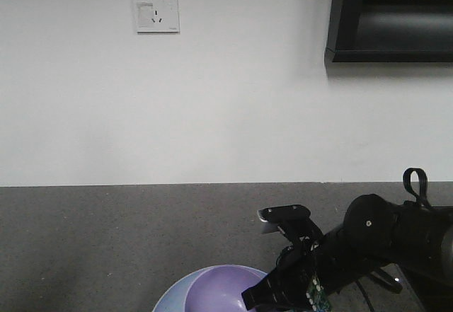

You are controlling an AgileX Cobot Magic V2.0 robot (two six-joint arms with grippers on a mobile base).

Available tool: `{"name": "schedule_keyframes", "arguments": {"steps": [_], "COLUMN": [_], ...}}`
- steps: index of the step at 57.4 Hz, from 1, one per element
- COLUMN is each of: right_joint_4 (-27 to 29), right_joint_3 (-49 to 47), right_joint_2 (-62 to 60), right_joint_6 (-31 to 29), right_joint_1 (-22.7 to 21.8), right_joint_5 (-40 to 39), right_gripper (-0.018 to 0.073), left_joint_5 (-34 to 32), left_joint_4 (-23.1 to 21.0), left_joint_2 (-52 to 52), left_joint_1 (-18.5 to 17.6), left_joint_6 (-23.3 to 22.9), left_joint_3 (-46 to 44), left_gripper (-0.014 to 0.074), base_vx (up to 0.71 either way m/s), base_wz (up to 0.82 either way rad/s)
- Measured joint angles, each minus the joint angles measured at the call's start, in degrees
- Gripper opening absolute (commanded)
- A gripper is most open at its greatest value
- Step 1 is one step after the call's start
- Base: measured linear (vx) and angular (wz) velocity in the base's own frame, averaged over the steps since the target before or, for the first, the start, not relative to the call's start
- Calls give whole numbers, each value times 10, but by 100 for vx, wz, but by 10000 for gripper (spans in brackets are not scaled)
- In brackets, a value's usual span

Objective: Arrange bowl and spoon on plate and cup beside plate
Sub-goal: 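Lower the lilac bowl onto the pale blue plate with the right gripper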

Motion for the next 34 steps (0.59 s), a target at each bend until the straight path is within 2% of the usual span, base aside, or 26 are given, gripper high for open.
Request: {"name": "schedule_keyframes", "arguments": {"steps": [16,34], "right_joint_4": [-8,-8], "right_joint_3": [0,0], "right_joint_2": [0,-41], "right_joint_6": [-12,-13], "right_joint_1": [0,0], "right_joint_5": [0,-31], "right_gripper": [495,514], "left_joint_5": [0,0], "left_joint_4": [0,0], "left_joint_2": [0,0], "left_joint_1": [0,0], "left_joint_6": [0,0], "left_joint_3": [0,0], "left_gripper": [-3,-2], "base_vx": [0,0], "base_wz": [0,0]}}
